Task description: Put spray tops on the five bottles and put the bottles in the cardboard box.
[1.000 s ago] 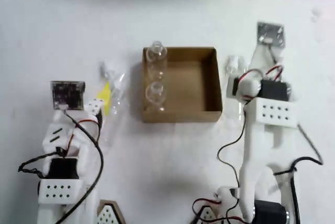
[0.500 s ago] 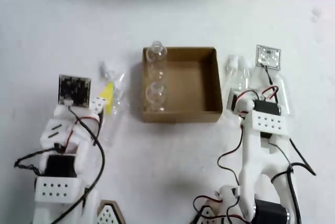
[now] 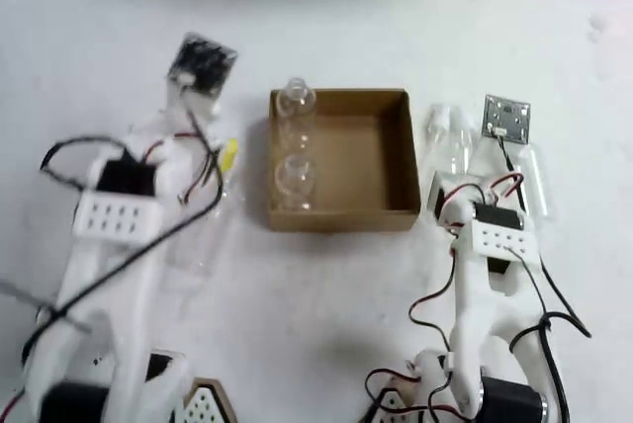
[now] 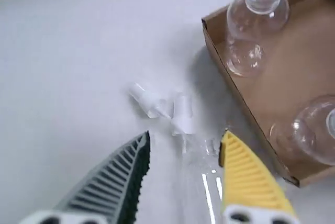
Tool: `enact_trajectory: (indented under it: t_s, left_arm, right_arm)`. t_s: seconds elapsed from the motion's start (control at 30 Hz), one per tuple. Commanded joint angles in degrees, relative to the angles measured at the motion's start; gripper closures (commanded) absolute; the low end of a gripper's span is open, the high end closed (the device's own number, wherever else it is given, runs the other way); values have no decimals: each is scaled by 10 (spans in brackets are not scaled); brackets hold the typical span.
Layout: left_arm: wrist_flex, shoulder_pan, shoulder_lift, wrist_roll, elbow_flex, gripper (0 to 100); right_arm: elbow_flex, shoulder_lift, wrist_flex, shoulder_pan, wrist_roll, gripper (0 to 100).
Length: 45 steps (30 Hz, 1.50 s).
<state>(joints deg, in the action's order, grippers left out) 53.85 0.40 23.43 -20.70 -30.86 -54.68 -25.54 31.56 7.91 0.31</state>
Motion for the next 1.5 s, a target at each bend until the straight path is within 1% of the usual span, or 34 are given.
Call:
enact_trajectory:
  t_s: [0.0,0.13,0.2,0.3,0.53,0.7,0.83,1.0,1.2,1.3,1.37,1.47]
  left_arm:
    - [4,-8,-83,-64,77,797]
    - [15,-65,-146,-40,134,797]
    - [19,-75,-167,-20,151,793]
    - [23,-64,-195,-5,164,793]
    - [-1,-16,-267,-4,193,793]
    - [4,-20,-360,-8,244,793]
    - [40,-35,-418,-11,283,795]
    - [47,-79,-446,-69,298,797]
    - [104,-120,-444,-125,302,797]
    - [108,-142,-444,-150,302,797]
    - [113,-159,-440,-162,304,797]
    - [147,-169,-404,-177,303,797]
  right_arm:
    - [3,-14,-14,8,-1,982]
    - [-5,-16,-19,7,-1,982]
    - [-13,-17,-35,6,0,982]
    - [-22,-17,-55,6,1,982]
    - [-24,-17,-56,6,4,982]
    - [-24,-17,-56,6,4,982]
    - [-24,-17,-56,6,4,982]
    - [-24,-17,-56,5,4,982]
    - [-24,-16,-56,5,4,982]
    - [-24,-16,-56,5,4,982]
    - [-24,-16,-56,5,4,982]
    - [-24,-16,-57,5,4,982]
